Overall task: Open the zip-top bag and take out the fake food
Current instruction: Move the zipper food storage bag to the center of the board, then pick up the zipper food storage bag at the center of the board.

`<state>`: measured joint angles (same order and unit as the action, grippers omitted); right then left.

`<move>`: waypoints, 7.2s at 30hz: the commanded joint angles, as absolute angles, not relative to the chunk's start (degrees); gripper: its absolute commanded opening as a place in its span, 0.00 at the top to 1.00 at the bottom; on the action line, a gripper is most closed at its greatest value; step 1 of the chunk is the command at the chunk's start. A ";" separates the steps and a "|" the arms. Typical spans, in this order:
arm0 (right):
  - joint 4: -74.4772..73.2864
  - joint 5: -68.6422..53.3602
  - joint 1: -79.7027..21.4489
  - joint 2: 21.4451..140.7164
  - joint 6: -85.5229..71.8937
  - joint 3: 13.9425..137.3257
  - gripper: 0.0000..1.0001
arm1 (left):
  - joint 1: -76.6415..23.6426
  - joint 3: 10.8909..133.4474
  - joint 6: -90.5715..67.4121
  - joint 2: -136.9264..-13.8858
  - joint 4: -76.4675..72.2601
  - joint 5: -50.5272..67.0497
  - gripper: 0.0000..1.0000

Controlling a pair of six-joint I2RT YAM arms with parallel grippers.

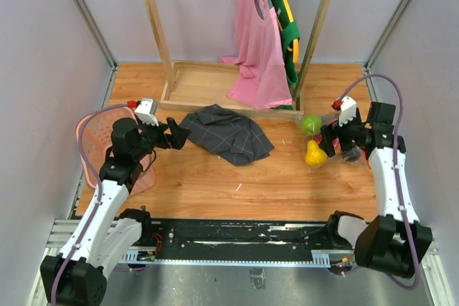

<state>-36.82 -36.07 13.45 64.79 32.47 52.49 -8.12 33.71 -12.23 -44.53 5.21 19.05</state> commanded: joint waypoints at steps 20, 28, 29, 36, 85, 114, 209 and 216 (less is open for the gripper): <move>-34.90 -38.57 24.47 77.96 20.54 57.07 0.02 | -8.44 33.36 -12.04 -44.37 3.57 19.92 0.02; -39.36 -46.93 20.87 77.19 26.99 56.61 0.03 | -8.44 33.24 -12.30 -44.30 3.57 20.55 0.02; -39.89 -47.91 19.45 75.81 28.35 56.02 0.03 | -8.44 33.23 -12.30 -44.30 3.52 20.61 0.02; -46.14 -56.20 5.37 69.30 39.95 54.55 0.04 | -8.44 32.98 -12.22 -44.63 3.01 21.23 0.02; -37.43 -49.21 7.00 60.13 31.54 53.88 0.17 | -8.51 30.67 -18.47 -42.86 -5.01 35.89 0.03; -31.41 -50.61 15.58 57.39 21.52 52.64 0.01 | -71.33 29.47 -61.90 -99.17 -74.80 -12.41 0.16; -54.09 -66.36 -5.99 51.93 83.94 40.62 0.00 | -57.39 18.10 -47.24 -40.64 -6.80 -13.80 0.28; -53.22 -63.91 -7.12 52.30 84.36 40.38 0.03 | -66.36 16.07 -54.55 -37.38 -11.68 -13.92 0.35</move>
